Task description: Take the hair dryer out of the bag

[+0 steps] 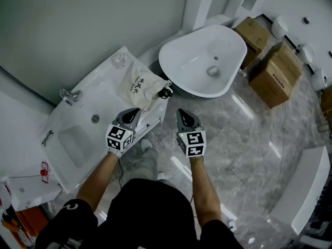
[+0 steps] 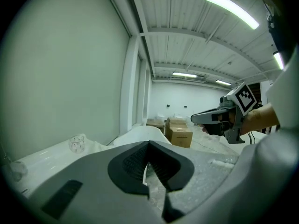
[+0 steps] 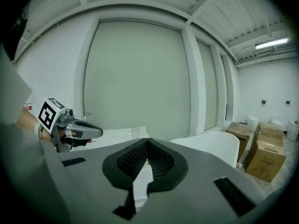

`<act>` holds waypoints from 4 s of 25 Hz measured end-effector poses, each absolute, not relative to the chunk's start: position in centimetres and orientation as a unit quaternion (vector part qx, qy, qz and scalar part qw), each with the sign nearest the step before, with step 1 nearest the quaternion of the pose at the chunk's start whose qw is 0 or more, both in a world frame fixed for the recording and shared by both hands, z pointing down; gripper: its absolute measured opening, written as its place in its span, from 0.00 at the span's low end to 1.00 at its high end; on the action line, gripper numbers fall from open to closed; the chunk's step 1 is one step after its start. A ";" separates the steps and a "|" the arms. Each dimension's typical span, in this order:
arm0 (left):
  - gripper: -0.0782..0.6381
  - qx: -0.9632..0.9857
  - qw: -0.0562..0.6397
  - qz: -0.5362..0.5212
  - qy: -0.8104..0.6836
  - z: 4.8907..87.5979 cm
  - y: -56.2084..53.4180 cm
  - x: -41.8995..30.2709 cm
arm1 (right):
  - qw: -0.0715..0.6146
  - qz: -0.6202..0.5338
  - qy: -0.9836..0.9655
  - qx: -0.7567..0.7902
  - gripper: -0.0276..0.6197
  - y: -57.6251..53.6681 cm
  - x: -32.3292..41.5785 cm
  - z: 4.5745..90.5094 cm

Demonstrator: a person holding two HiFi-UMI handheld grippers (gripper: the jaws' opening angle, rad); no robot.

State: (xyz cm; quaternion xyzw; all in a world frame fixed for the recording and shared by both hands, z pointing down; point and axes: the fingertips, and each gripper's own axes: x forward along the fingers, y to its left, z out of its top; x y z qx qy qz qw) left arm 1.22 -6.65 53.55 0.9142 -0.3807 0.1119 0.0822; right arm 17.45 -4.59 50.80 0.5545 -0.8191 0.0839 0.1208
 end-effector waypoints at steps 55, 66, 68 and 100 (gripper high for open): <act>0.12 0.912 0.109 0.240 -0.315 65.7 -31.8 2.5 | 0.322 0.127 -0.861 0.373 0.25 -26.4 7.7 70.0; 0.12 0.918 0.139 0.223 -0.296 67.7 -33.6 2.3 | 0.433 0.119 -0.854 0.265 0.36 -29.2 7.2 73.4; 0.12 0.917 0.147 0.218 -0.300 67.8 -34.1 2.0 | 0.451 0.117 -0.851 0.242 0.36 -29.4 6.9 73.3; 0.12 0.902 0.147 0.234 -0.332 68.4 -35.5 0.0 | 0.504 0.134 -0.809 0.272 0.32 -26.0 11.8 73.8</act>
